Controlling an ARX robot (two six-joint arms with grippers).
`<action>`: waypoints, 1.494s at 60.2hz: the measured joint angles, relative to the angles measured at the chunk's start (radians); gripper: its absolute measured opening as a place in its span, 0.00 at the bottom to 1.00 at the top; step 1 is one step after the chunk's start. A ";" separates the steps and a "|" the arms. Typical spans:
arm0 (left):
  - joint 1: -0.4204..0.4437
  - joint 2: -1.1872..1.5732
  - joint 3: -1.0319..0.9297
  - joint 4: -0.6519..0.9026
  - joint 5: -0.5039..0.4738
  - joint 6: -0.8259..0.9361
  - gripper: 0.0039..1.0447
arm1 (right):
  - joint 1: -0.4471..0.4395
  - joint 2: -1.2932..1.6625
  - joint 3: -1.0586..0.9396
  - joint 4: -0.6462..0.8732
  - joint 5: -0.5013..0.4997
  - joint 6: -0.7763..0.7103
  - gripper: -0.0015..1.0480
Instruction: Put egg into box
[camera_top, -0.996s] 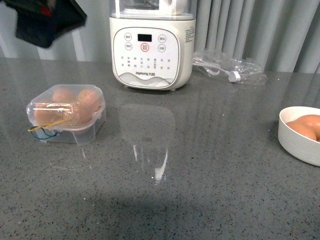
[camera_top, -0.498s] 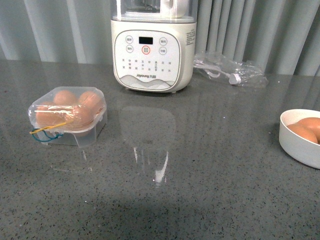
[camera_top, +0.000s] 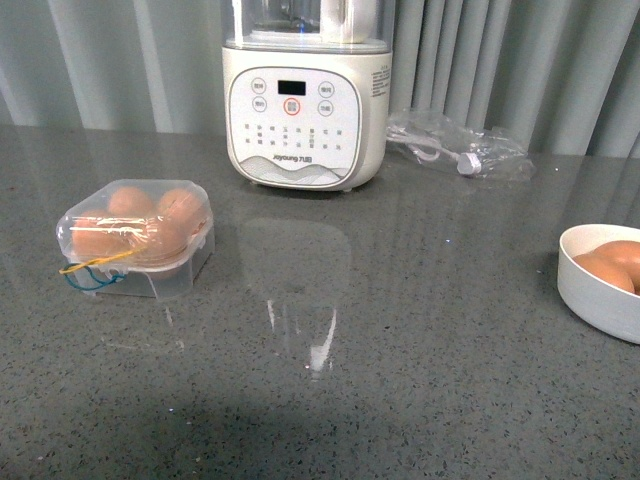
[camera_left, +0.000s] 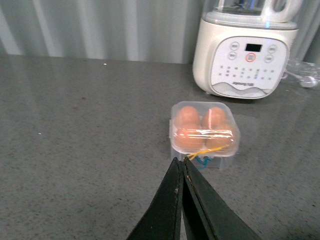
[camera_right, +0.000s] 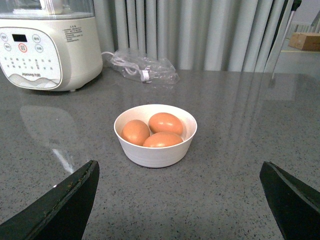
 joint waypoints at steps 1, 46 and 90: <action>0.019 -0.010 -0.010 0.000 0.033 0.000 0.03 | 0.000 0.000 0.000 0.000 0.000 0.000 0.93; 0.070 -0.272 -0.168 -0.082 0.055 -0.003 0.03 | 0.000 0.000 0.000 0.000 0.001 0.000 0.93; 0.070 -0.459 -0.168 -0.261 0.056 -0.005 0.47 | 0.000 0.000 0.000 0.000 0.001 0.000 0.93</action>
